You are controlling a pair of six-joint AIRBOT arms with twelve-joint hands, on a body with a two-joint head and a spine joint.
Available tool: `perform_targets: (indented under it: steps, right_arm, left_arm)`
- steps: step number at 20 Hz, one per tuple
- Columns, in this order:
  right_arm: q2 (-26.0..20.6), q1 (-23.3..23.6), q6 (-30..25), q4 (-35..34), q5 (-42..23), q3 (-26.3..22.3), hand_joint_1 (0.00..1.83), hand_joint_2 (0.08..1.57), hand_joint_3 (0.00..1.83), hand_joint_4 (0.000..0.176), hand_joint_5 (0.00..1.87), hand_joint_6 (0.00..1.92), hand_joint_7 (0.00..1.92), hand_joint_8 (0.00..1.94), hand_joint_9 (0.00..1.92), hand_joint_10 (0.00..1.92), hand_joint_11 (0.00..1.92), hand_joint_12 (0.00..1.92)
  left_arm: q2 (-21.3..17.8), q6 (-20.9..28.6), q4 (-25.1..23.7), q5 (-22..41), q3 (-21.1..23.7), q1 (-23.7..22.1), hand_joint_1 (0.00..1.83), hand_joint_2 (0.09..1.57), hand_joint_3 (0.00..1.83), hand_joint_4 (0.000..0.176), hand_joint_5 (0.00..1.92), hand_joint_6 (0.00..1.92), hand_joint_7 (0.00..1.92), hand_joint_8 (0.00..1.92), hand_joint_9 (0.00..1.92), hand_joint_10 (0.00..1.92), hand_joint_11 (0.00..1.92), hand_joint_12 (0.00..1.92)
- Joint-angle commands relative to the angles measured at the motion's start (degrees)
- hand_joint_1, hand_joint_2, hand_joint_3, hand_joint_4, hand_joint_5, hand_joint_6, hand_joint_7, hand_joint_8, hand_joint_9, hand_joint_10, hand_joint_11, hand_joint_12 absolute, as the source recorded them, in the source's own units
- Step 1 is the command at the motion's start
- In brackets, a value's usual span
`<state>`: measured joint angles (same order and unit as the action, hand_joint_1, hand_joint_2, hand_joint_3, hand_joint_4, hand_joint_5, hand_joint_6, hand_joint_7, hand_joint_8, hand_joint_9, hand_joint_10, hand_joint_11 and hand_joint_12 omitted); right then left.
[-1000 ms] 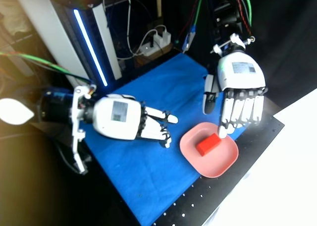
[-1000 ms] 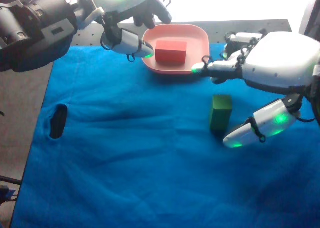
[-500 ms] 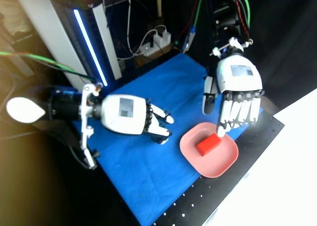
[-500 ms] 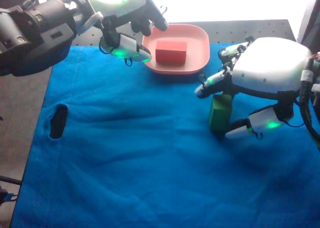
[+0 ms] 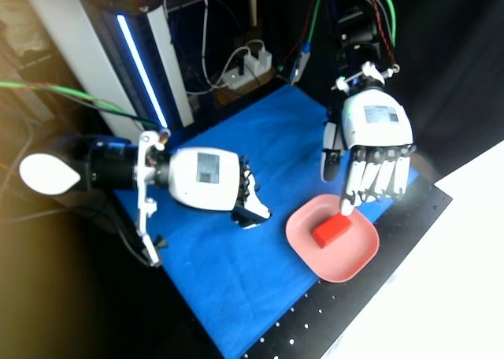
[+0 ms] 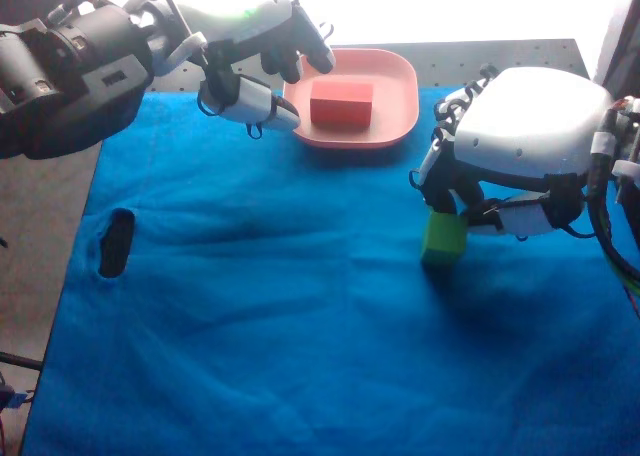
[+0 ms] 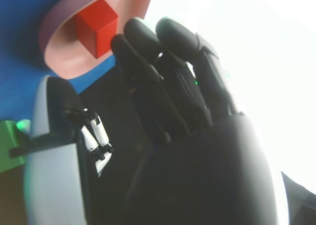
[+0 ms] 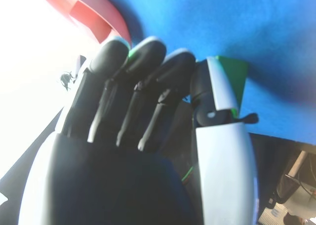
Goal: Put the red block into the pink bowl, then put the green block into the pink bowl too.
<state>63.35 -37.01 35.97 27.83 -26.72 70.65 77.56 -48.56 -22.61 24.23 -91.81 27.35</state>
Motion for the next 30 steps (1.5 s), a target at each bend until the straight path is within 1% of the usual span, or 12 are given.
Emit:
perform_targets:
  steps: [1,3,4,5,11,20,23,25,26,27,29,30]
  right_arm:
    - [0.1,1.16,0.06,-1.03,-5.78,0.21,1.28,1.07,0.0,0.0,1.01,0.72,1.15,0.95,0.89,1.22,0.57,1.61]
    - [0.03,1.15,0.06,-0.63,-5.77,0.18,1.19,0.96,0.0,0.0,0.88,0.22,1.05,0.56,0.81,1.06,0.52,1.53]
    - [0.03,1.15,0.06,-0.22,-5.76,0.17,1.19,0.96,0.0,0.0,0.88,0.22,1.05,0.56,0.81,1.06,0.52,1.53]
    - [0.03,1.15,0.05,-0.08,-5.75,0.15,1.05,0.86,0.0,0.0,0.76,0.03,0.96,0.22,0.69,0.9,0.39,1.48]
    - [0.06,1.15,-2.4,2.34,-5.75,0.1,1.03,0.7,0.0,0.0,0.61,0.0,0.92,0.0,0.7,0.6,0.32,1.35]
    - [0.85,1.24,-2.4,3.53,-5.77,-0.32,0.99,0.82,0.01,0.0,0.7,0.0,1.16,0.11,0.68,1.2,0.4,1.69]
    - [1.05,1.45,-2.41,3.98,-5.79,-0.51,1.0,0.84,0.0,0.0,0.78,0.01,1.21,0.16,0.77,1.35,0.62,1.74]
    - [1.18,1.68,-2.41,4.21,-5.8,-0.52,1.04,0.94,0.0,0.0,0.89,0.01,1.26,0.35,0.84,1.35,0.64,1.78]
    - [1.21,1.77,-2.41,4.21,-5.8,-0.56,1.1,1.02,0.01,0.0,1.08,0.58,1.31,0.36,0.92,1.33,0.71,1.78]
    - [1.27,1.86,-2.41,4.25,-5.8,-0.56,1.13,1.06,0.0,0.0,1.08,0.77,1.3,0.46,0.92,1.42,0.71,1.83]
    - [1.29,2.05,-2.41,4.29,-5.8,-0.52,1.18,1.04,0.0,0.0,1.15,0.68,1.13,1.37,0.88,1.85,0.81,1.92]
    - [1.29,2.13,-2.41,4.29,-5.8,-0.48,1.19,1.04,0.0,0.0,1.15,0.68,1.06,1.62,0.87,1.91,0.84,1.92]
  left_arm:
    - [-0.49,-0.21,1.21,5.95,0.19,-0.18,1.02,1.02,0.0,0.0,0.82,0.0,1.09,0.0,0.85,0.64,0.53,1.5]
    - [-0.71,-0.21,1.41,5.97,0.21,-0.18,1.0,1.03,0.0,0.0,0.83,0.0,1.1,0.0,0.88,0.6,0.52,1.5]
    - [-0.78,-0.21,1.46,6.0,0.21,-0.18,1.0,1.03,0.0,0.0,0.83,0.0,1.1,0.0,0.88,0.6,0.52,1.5]
    - [-0.78,-0.21,1.46,6.01,0.2,-0.17,0.98,1.03,0.0,0.0,0.83,0.0,1.1,0.0,0.87,0.62,0.45,1.49]
    - [-0.5,-0.21,1.47,5.99,0.13,0.29,0.96,1.02,0.0,0.0,0.83,0.0,1.1,0.0,0.88,0.6,0.49,1.48]
    - [-0.35,-0.22,1.79,5.89,-0.05,0.78,0.99,1.03,0.0,0.0,0.81,0.0,1.09,0.0,0.82,0.66,0.44,1.49]
    - [-0.35,-0.22,1.89,5.79,-0.05,0.88,1.0,1.03,0.0,0.0,0.8,0.0,1.08,0.0,0.81,0.64,0.41,1.49]
    - [-0.33,-0.22,1.91,5.69,-0.05,0.92,1.0,1.03,0.0,0.0,0.8,0.0,1.08,0.0,0.81,0.64,0.43,1.5]
    - [-0.31,-0.22,1.91,5.69,-0.05,0.93,1.0,1.03,0.0,0.0,0.8,0.0,1.09,0.01,0.82,0.65,0.41,1.52]
    - [-0.3,-0.22,1.91,5.66,-0.04,0.96,1.0,1.03,0.0,0.0,0.8,0.0,1.1,0.01,0.84,0.65,0.42,1.52]
    - [-0.27,-0.22,1.91,5.54,-0.03,0.99,1.01,1.03,0.0,0.0,0.8,0.0,1.1,0.0,0.84,0.62,0.42,1.48]
    - [-0.27,-0.22,1.91,5.53,-0.01,1.01,0.99,1.04,0.0,0.0,0.8,0.0,1.09,0.0,0.82,0.7,0.44,1.52]
